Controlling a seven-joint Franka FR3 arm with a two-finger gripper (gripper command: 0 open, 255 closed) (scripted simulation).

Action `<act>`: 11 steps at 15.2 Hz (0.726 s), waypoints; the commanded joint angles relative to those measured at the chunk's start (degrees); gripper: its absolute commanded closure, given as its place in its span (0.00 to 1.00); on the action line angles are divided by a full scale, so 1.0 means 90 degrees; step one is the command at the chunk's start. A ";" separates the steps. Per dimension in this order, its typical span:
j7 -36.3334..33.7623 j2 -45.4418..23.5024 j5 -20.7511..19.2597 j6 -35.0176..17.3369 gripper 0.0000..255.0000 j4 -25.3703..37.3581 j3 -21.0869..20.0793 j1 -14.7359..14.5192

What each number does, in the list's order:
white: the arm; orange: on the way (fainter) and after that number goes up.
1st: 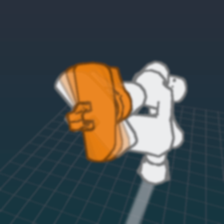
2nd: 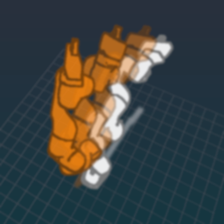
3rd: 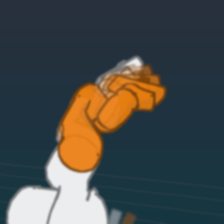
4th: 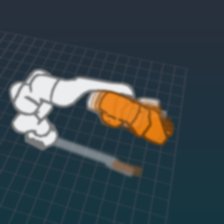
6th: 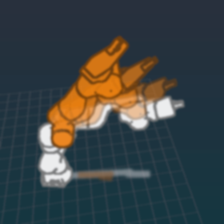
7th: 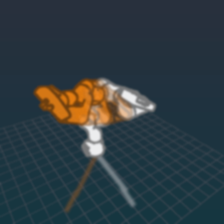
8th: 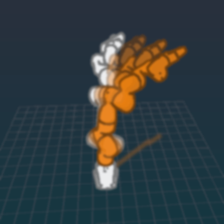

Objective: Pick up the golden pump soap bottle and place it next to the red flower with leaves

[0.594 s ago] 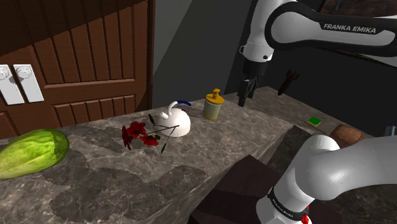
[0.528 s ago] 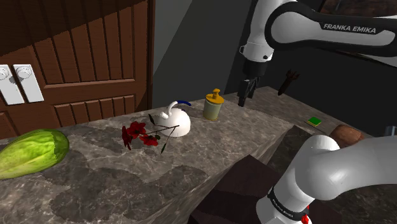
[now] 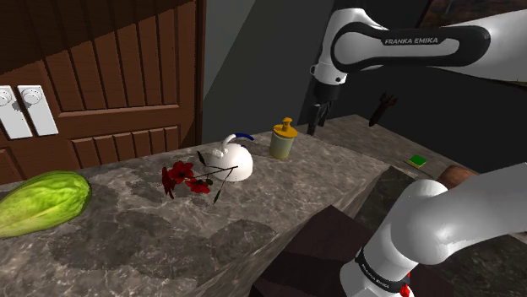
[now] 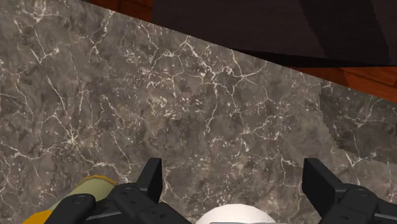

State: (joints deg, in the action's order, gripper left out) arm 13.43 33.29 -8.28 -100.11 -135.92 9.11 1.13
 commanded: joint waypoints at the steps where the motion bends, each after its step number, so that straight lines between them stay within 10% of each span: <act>1: 0.0250 -0.0388 -0.0031 -0.0293 0.00 0.0174 0.0210 0.0022; 11: 0.1697 -0.2587 0.0410 -0.1428 0.00 0.1506 0.1188 0.0078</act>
State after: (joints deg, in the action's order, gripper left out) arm 27.14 12.10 -5.31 -111.72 -123.41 18.96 1.73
